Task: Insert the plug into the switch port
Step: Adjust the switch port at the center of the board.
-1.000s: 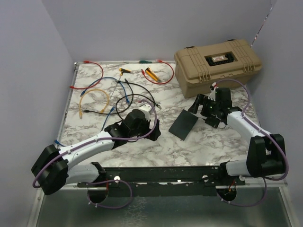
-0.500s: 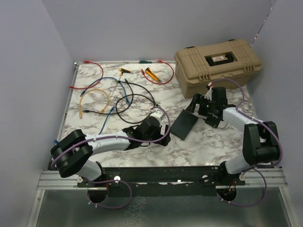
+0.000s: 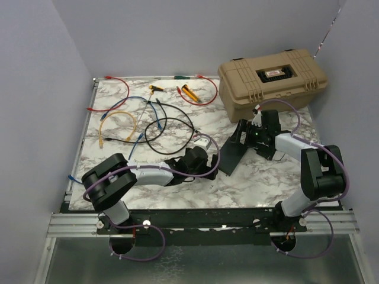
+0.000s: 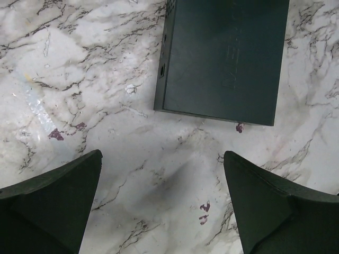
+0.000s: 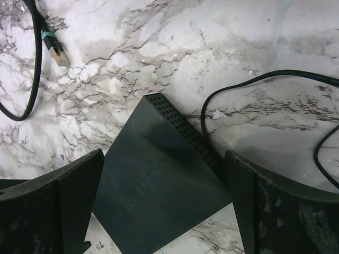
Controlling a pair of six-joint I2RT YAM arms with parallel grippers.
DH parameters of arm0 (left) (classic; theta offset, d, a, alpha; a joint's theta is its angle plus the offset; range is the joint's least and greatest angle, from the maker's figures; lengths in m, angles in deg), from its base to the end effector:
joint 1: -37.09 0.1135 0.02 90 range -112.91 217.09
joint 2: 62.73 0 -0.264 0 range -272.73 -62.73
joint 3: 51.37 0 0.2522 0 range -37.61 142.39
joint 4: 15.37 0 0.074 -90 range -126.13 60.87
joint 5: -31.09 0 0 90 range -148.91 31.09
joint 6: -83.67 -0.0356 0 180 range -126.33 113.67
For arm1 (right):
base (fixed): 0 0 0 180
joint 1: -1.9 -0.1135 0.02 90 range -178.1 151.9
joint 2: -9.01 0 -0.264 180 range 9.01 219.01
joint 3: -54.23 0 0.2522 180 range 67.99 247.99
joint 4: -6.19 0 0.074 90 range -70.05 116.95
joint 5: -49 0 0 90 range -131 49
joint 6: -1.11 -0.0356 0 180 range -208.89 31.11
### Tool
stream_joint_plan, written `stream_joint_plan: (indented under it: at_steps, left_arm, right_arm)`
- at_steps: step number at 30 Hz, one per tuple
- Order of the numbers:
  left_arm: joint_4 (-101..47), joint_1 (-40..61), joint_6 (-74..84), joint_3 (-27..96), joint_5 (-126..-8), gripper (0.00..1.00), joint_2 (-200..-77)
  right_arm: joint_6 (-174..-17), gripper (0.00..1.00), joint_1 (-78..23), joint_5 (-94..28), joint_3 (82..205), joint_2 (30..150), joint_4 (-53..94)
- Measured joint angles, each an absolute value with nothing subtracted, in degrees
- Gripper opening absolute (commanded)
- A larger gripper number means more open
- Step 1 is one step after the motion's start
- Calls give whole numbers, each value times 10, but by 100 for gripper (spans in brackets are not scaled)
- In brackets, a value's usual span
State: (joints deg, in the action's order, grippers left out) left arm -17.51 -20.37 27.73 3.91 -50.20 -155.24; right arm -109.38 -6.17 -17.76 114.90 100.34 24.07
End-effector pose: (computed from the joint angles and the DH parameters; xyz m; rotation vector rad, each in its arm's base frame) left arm 0.1749 -0.2641 0.1554 0.3917 2.3071 -0.6682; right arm 0.3086 0.0579 0.1688 0.0753 2.4507 0.7153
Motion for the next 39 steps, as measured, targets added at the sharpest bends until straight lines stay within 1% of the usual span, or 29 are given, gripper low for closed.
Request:
stream_joint_plan:
  at_steps: [15, 20, 23, 27, 30, 35, 39]
  left_arm:
    - [-160, -189, 267, 72, -438, 99, -1598]
    - [-169, -179, 269, 79, -437, 99, -1599]
    - [-201, -177, 285, 85, -441, 99, -1588]
    - [-255, -174, 340, 58, -464, 99, -1526]
    - [-263, -179, 372, 43, -483, 99, -1493]
    - [-254, -197, 412, 27, -510, 99, -1491]
    - [-222, -205, 430, 27, -533, 99, -1516]
  right_arm:
    - [-1099, 99, -98, -173, 1096, 947, 238]
    - [-1111, 99, -112, -173, 1072, 931, 230]
    - [-1116, 99, -113, -175, 1064, 927, 230]
    - [-1122, 99, -113, -178, 1063, 927, 227]
    - [-1126, 99, -114, -178, 1063, 927, 225]
    - [-1129, 99, -116, -180, 1063, 929, 221]
    - [-1131, 99, -117, -181, 1063, 931, 217]
